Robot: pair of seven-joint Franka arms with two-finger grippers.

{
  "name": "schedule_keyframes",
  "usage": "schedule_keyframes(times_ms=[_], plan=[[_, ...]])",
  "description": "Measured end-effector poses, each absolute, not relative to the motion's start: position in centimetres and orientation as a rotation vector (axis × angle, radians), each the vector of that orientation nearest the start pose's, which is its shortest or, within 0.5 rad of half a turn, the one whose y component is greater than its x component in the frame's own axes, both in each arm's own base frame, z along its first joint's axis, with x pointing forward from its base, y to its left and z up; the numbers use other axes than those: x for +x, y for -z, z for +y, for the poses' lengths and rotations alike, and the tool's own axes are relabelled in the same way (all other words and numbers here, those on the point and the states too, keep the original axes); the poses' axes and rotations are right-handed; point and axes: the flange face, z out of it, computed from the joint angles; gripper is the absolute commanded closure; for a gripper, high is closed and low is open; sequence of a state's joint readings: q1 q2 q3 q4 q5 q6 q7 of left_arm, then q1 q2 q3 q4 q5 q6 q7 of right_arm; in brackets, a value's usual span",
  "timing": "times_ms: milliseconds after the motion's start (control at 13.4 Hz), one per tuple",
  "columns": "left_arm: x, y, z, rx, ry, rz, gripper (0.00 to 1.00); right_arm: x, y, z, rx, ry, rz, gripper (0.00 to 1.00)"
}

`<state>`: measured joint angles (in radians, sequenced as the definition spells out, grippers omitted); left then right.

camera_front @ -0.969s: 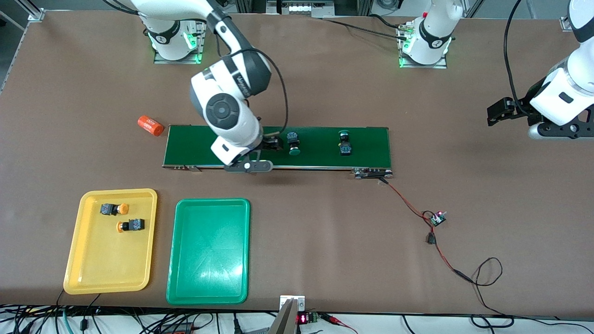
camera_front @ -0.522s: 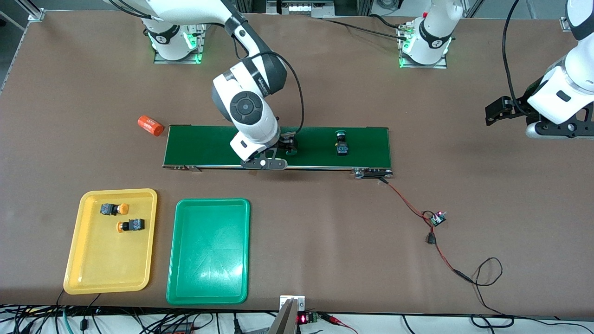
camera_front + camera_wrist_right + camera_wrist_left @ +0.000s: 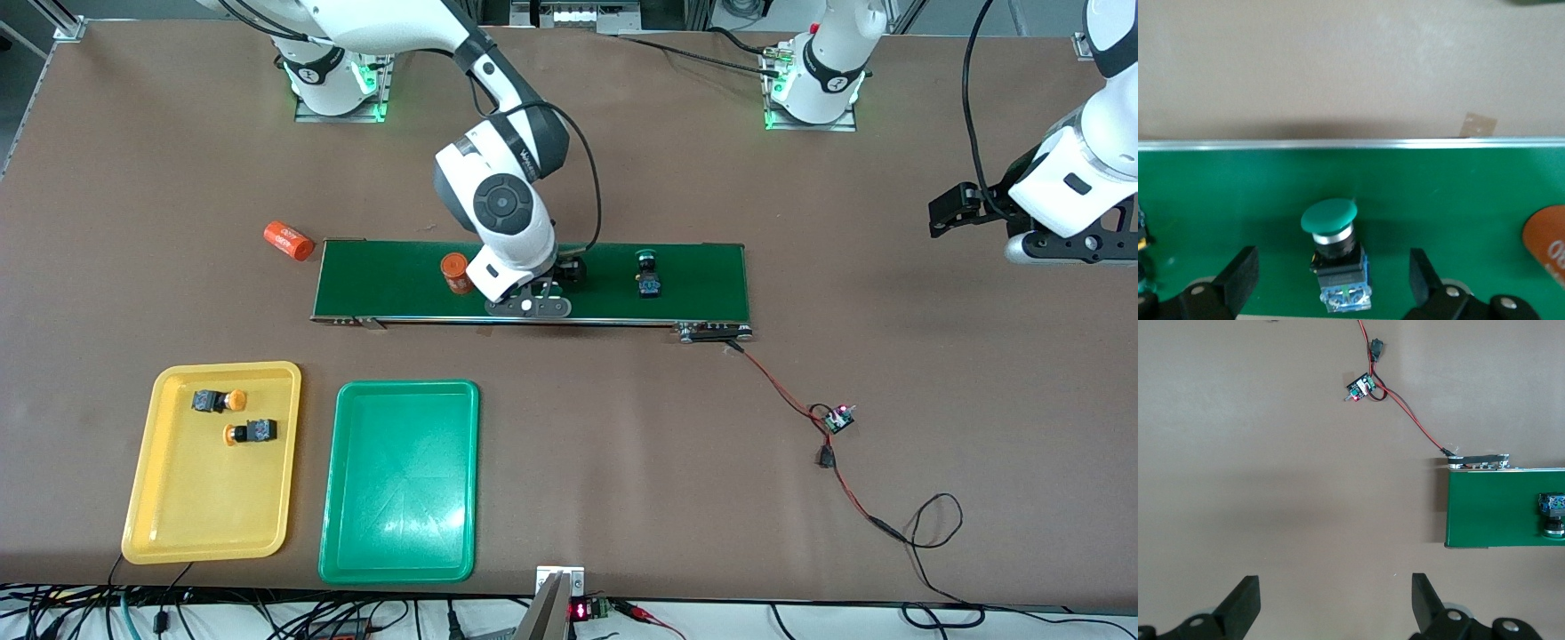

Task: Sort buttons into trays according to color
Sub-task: 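Reach the right gripper to the green button on the belt and grasp it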

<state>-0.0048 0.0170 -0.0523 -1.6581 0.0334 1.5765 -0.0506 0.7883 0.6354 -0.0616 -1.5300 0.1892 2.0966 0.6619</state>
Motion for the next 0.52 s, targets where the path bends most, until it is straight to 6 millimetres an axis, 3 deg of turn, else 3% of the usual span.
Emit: schedule_keyframes(times_ms=[298, 522], plan=[[55.5, -57.5, -2.8, -3.100, -0.152, 0.013, 0.00, 50.2, -25.2, 46.3, -3.111, -0.241, 0.054, 0.00], [55.4, -57.5, -2.8, -3.100, -0.153, 0.013, 0.00, 49.6, -24.5, 45.5, -3.110, -0.229, 0.066, 0.03]])
